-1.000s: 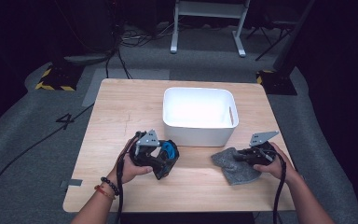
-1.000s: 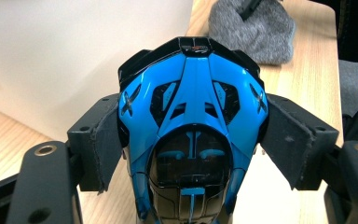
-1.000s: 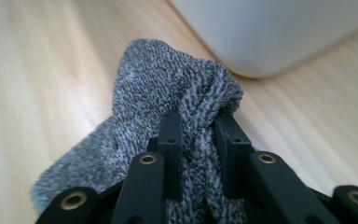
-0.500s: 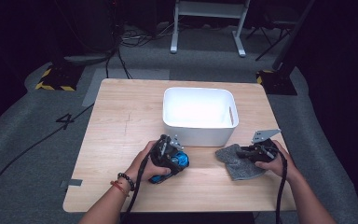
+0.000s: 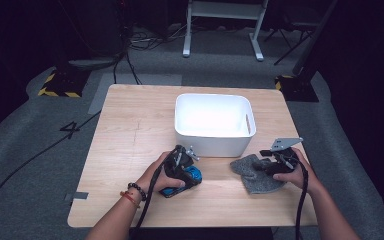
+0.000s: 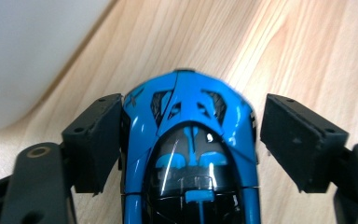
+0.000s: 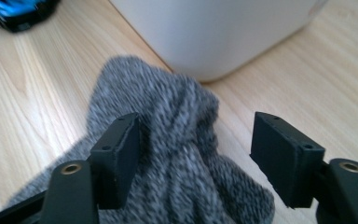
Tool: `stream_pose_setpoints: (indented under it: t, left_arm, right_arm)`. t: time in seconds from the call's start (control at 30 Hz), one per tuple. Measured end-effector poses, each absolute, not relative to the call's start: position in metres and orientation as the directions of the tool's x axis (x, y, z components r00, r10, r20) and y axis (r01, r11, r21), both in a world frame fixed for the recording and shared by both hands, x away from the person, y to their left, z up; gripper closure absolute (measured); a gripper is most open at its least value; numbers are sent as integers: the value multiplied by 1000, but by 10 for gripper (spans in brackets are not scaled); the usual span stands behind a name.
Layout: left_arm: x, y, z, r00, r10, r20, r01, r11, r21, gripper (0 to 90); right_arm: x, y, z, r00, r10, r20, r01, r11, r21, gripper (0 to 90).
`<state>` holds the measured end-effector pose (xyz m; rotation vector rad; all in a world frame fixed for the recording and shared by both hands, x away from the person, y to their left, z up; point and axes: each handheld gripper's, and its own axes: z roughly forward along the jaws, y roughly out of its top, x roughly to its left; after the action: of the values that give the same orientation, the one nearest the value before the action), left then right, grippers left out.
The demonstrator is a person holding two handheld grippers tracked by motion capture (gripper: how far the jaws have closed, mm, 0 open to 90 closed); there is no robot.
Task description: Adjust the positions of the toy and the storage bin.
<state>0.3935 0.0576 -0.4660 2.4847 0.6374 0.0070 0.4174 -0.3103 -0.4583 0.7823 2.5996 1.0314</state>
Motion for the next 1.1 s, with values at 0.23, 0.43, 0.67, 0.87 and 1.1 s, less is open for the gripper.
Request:
stream_pose_setpoints:
  t: [0.23,0.43,0.67,0.87,1.1]
  left_arm:
    - [382,75,-448,893,443,-83,396,-682,616,167]
    - [377,103,-433,871,487,-63,399,-628,668,166]
    - [376,139,-418,826,563,-30,390,-532,752,169]
    - [384,156,-400,762,647,-16,368,-413,833,165]
    - [395,155,-386,721,691,43,294,-362,885,173]
  right_arm:
    - [409,-305,-443,-825,563,-48,345,569,746,228]
    - [405,-302,-428,-814,579,-46,315,506,803,230]
    - [402,-300,-409,-796,598,-95,270,491,828,254]
    - [405,-305,-384,-765,638,-86,248,415,875,277]
    - [415,-299,-364,-742,662,-107,224,395,891,287]
